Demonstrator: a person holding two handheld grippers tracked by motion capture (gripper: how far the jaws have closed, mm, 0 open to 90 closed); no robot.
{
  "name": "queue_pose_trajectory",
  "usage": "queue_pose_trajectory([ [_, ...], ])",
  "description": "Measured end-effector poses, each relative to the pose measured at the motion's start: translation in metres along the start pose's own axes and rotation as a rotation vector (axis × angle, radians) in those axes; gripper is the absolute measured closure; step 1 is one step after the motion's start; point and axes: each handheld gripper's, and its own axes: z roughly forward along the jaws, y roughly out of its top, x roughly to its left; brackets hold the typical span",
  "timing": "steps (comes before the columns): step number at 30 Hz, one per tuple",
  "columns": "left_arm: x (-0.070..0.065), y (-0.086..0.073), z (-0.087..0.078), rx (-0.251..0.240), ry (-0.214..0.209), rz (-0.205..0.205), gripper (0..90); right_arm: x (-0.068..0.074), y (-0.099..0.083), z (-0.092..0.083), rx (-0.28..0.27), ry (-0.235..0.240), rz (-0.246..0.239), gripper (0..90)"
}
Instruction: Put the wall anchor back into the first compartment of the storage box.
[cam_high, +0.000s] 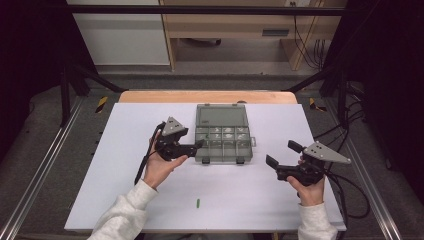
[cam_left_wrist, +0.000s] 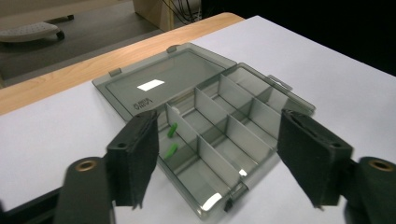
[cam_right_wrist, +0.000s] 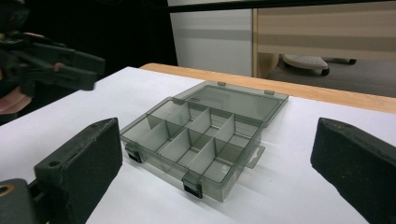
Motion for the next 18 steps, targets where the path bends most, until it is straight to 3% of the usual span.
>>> queue_pose_trajectory([
  [7, -0.01, -0.015, -0.021, -0.002, 0.012, 0.013, 15.6, 0.001, 0.0, 0.0, 0.006, -0.001, 0.002, 2.4],
  [18, -0.033, -0.043, -0.038, 0.025, -0.007, 0.003, 8.8, 0.0, 0.0, 0.0, 0.003, -0.001, -0.001, 2.3],
])
